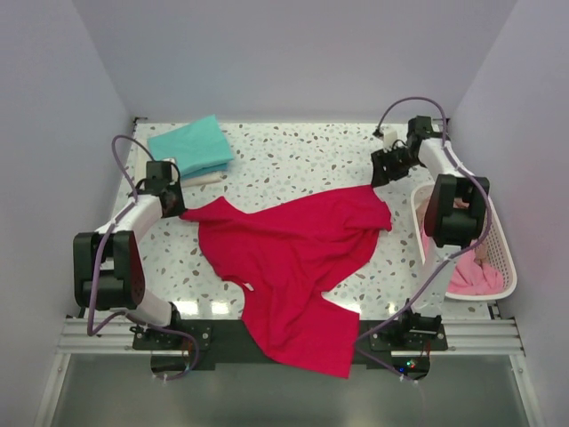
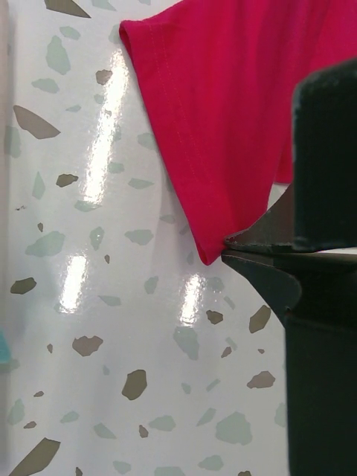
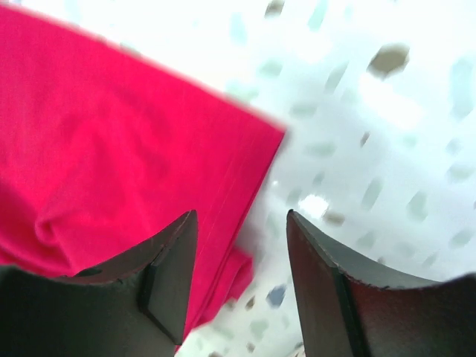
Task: Fold and stack the t-shirts
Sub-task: Flatten the tshirt out
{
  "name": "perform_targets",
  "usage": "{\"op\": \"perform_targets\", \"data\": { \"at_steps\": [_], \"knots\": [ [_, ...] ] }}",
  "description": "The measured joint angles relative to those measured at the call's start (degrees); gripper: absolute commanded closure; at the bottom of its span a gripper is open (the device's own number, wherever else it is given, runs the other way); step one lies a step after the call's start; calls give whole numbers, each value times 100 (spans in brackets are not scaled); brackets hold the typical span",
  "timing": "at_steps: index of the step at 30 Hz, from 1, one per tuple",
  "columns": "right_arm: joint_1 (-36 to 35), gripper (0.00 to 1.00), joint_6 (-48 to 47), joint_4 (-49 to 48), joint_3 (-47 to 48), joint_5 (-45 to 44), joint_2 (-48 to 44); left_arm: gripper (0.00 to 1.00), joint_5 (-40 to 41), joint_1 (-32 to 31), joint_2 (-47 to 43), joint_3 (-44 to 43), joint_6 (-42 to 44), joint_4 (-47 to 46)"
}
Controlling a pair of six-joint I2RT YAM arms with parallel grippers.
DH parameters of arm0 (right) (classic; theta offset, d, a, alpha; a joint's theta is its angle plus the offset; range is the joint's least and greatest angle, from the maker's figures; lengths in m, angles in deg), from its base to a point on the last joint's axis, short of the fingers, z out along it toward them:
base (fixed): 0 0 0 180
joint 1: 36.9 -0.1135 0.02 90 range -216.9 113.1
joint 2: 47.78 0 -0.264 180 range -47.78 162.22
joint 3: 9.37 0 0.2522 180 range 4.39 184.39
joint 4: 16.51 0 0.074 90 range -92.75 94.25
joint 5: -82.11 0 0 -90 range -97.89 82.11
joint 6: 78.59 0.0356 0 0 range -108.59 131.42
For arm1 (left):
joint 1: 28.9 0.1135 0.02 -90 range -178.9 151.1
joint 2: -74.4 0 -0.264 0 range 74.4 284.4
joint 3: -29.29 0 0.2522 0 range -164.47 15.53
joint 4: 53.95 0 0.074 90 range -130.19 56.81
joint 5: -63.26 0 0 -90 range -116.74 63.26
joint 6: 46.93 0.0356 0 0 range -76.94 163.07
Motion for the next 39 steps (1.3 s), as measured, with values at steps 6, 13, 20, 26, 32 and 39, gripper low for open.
{"op": "perform_targets", "data": {
  "at_steps": [6, 13, 20, 26, 32, 39],
  "knots": [
    [-284, 41, 249, -33, 1045, -142, 837, 100, -59, 0, -83, 9, 35, -26],
    [-369, 44, 369, 37, 1163, -450, 1143, 100, -118, 0, -188, 20, 37, -52],
    [-343, 48, 363, 7, 999, -466, 1141, 100, -179, 0, -192, 20, 37, -94],
    [-391, 53, 345, -90, 876, -450, 1097, 100, -238, 0, -192, 20, 37, -103],
    [-686, 84, 369, -286, 778, -597, 1071, 100, -256, 0, -197, 22, 37, -133],
    [-809, 100, 527, -553, 568, -846, 951, 100, -367, 0, -483, 96, 37, -212]
  ]
}}
